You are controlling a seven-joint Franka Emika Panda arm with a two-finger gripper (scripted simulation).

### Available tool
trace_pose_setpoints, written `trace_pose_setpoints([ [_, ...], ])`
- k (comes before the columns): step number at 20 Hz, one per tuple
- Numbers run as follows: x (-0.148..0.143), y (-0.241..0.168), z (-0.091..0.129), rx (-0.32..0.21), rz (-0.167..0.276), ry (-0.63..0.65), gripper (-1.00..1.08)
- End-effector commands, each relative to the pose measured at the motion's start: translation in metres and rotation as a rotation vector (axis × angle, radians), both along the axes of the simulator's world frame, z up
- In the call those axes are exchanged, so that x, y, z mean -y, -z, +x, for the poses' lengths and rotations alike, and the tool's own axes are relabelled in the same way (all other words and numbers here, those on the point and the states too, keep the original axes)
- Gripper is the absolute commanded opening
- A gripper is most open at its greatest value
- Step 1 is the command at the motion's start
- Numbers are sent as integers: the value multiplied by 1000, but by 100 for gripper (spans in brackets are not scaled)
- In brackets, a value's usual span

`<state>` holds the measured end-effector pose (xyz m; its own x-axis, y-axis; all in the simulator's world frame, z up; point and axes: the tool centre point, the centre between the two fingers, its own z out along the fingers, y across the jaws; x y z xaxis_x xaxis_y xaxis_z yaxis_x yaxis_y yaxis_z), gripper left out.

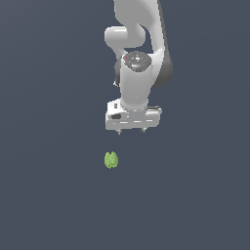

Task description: Pick up the object and move it to a goal position.

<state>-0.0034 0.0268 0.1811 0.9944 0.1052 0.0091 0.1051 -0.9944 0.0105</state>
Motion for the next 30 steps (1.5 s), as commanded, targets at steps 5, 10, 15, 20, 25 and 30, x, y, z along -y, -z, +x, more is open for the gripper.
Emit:
trace_pose_setpoints([
  [5,0,-1,0,2,-1,-4,100],
  [10,2,2,2,1,2,41,100],
  [15,7,6,7,0,6,125,100],
  [20,14,13,13,-3,12,248,100],
  [25,23,22,20,-7,18,403,100],
  [30,32,32,28,-10,22,561,100],
])
